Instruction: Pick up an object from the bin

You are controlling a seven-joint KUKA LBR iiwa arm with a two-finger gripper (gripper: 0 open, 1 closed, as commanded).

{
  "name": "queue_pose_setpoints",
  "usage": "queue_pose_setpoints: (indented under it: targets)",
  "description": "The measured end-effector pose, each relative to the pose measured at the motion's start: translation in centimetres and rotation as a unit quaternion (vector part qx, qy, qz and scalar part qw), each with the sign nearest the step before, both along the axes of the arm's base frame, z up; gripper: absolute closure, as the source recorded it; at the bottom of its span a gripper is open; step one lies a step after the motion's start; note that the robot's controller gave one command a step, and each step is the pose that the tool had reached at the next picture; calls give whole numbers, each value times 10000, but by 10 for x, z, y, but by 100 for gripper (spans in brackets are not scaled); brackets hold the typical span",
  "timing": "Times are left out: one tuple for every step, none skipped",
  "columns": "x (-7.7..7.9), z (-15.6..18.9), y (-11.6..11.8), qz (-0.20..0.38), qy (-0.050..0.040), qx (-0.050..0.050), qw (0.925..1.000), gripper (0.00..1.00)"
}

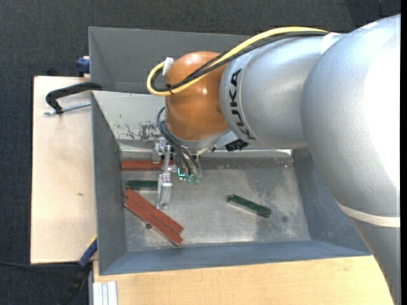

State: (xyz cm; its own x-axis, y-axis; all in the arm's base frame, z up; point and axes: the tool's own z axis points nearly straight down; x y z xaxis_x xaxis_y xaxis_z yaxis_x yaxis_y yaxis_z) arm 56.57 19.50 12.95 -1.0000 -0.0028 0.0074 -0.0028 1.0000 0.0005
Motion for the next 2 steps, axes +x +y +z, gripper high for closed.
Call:
queue_pose_setpoints:
  targets:
    - [2, 5, -1, -8, -41, 8, 10000, 0]
    - [9, -50, 12, 93, -56, 12, 9999, 0]
